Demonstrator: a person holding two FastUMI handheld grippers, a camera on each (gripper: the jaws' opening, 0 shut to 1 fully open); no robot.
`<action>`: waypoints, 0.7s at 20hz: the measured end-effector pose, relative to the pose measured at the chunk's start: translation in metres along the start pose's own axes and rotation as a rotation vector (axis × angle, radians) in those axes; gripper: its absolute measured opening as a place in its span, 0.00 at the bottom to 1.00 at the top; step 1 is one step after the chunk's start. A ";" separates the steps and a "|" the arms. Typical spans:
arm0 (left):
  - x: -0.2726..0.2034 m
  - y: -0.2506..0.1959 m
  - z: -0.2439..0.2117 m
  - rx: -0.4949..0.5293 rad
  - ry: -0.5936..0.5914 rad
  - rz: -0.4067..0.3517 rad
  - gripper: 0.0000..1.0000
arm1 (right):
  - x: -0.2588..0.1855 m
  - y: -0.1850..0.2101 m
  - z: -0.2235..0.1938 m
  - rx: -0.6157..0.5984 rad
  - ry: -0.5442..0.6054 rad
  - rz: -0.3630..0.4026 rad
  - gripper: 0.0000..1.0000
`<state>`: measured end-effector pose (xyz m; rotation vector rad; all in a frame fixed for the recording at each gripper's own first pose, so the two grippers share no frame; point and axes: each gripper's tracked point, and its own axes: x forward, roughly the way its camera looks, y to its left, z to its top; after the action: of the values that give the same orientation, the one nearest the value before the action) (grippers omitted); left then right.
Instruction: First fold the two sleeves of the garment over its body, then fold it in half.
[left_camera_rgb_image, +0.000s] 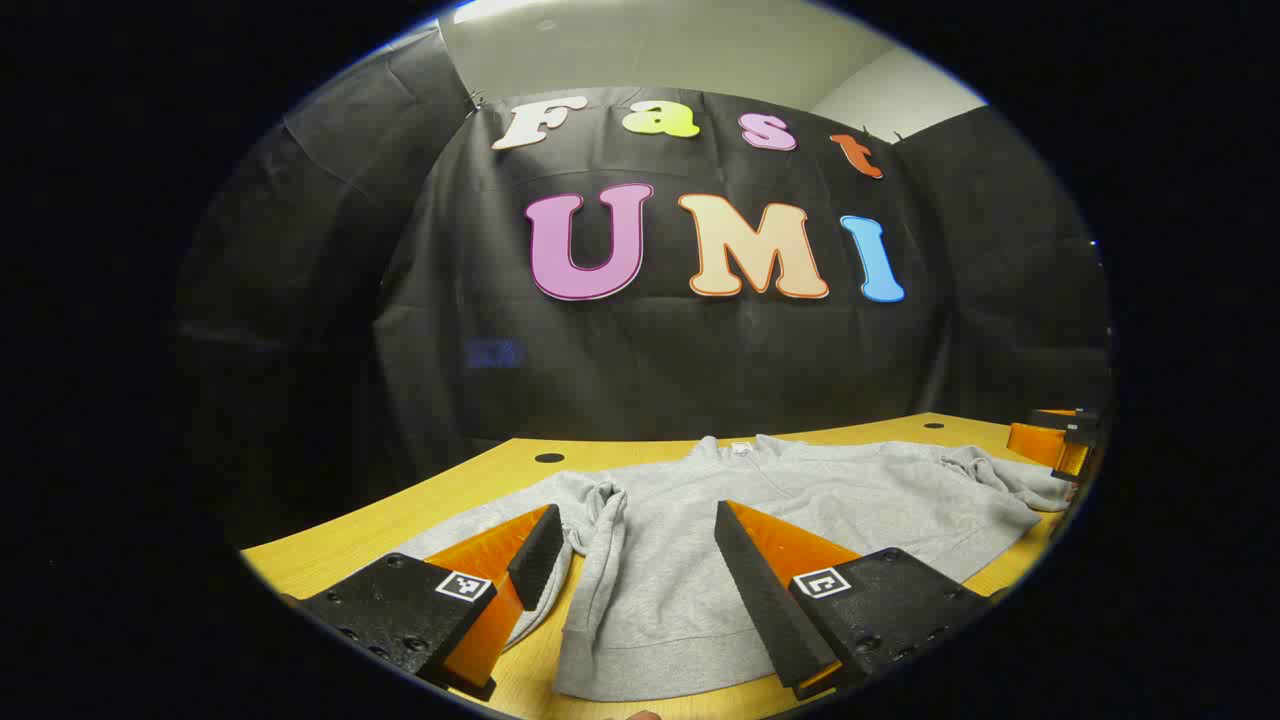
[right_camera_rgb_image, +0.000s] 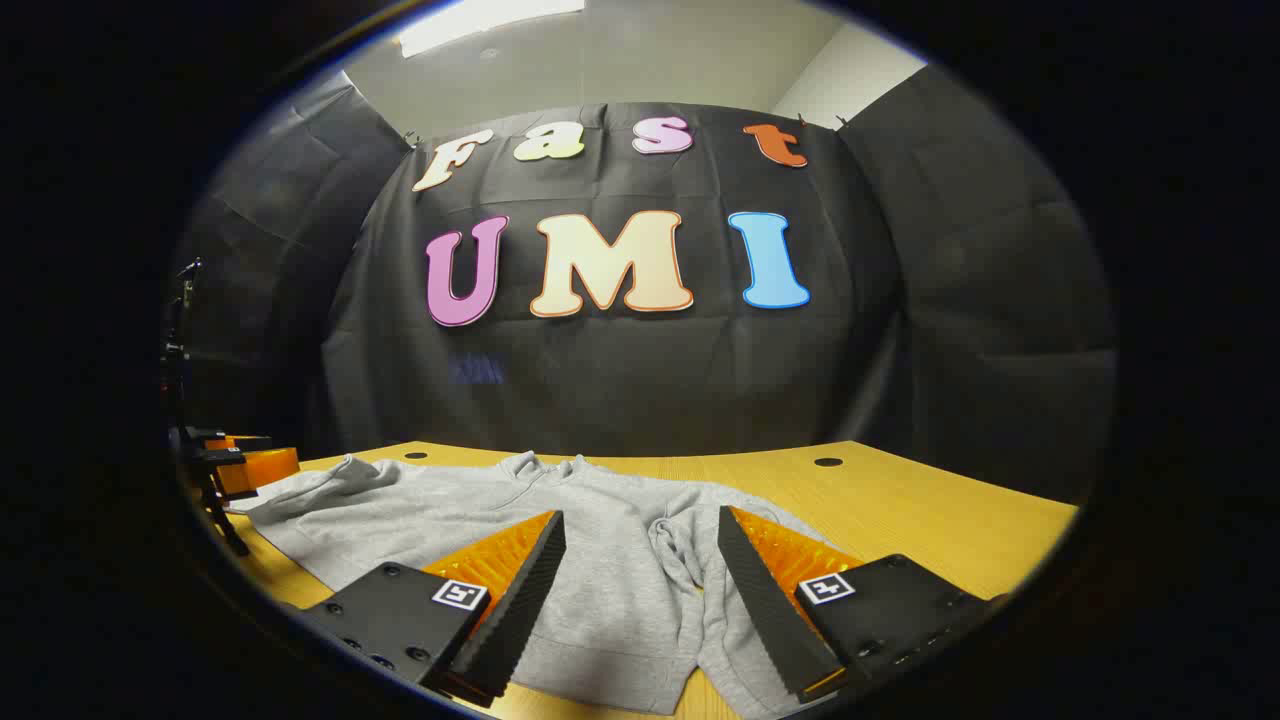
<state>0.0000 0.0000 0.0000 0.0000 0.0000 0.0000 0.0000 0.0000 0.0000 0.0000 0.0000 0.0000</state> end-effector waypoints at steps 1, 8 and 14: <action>0.001 0.000 0.000 0.001 0.001 -0.001 0.94 | 0.000 0.000 0.000 0.000 0.000 0.000 0.96; 0.001 0.000 0.000 0.000 -0.001 -0.002 0.94 | 0.001 -0.001 0.000 0.000 0.000 -0.004 0.96; 0.000 0.000 -0.001 0.000 -0.001 -0.002 0.94 | 0.000 0.000 -0.001 0.000 0.000 -0.004 0.96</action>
<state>0.0003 -0.0003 -0.0005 -0.0001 -0.0010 -0.0015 0.0001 -0.0005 -0.0007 -0.0001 0.0002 -0.0042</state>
